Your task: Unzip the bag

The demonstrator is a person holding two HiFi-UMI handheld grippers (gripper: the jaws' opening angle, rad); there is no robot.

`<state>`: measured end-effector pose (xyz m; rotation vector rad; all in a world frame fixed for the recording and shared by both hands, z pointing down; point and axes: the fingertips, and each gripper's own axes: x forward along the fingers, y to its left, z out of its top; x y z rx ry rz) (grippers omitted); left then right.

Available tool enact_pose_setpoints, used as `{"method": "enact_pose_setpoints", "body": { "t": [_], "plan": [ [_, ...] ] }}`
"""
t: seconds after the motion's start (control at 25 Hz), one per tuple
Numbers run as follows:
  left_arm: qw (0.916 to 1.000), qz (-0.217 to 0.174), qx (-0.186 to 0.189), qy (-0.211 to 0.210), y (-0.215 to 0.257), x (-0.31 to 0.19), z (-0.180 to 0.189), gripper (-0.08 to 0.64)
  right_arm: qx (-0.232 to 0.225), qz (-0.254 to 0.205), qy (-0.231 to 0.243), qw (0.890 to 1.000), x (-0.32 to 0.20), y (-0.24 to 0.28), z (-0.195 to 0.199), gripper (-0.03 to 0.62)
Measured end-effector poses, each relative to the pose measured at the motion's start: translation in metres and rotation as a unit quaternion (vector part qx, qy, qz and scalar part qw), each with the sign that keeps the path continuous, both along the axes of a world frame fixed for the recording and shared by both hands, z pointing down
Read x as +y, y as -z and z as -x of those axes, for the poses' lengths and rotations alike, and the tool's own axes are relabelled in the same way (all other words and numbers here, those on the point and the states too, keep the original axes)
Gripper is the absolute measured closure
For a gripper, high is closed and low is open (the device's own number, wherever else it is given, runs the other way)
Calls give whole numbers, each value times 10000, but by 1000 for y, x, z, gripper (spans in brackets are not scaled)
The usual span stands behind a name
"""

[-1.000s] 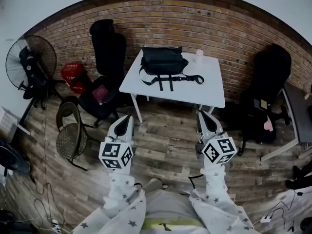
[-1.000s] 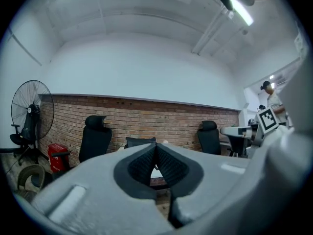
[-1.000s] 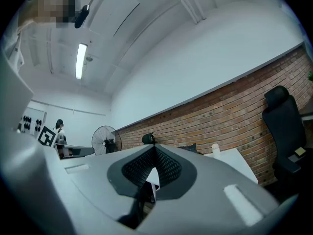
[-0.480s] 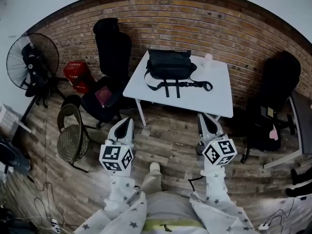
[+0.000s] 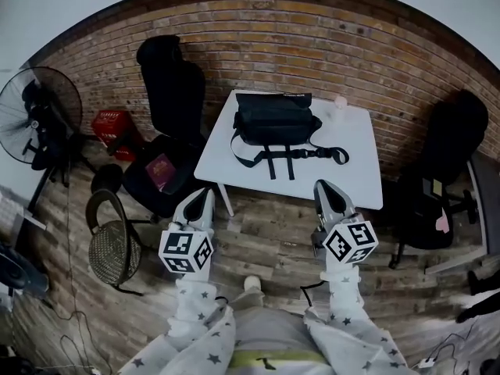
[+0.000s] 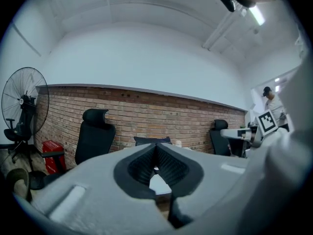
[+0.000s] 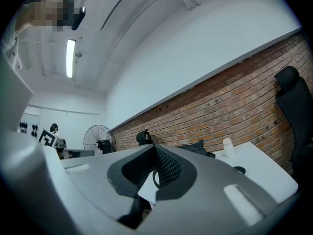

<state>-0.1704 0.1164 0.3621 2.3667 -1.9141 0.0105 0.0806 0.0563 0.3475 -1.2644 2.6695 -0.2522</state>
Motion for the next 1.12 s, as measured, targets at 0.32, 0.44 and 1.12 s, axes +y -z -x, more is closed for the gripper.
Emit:
{"method": "enact_pose_setpoints", "body": {
  "t": [0.32,0.44,1.12],
  "plan": [
    [9995,44,96,-308,-5,-65,22,561,2,-1,-306,9995,-48,-1,17,584],
    [9991,125,135,-391,-11,-82,25,561,-19,12,-319,9995,-59,-7,23,584],
    [9956,754,469,-298,-60,-170,50,518,39,692,266,9972,-159,-61,77,547]
  ]
}}
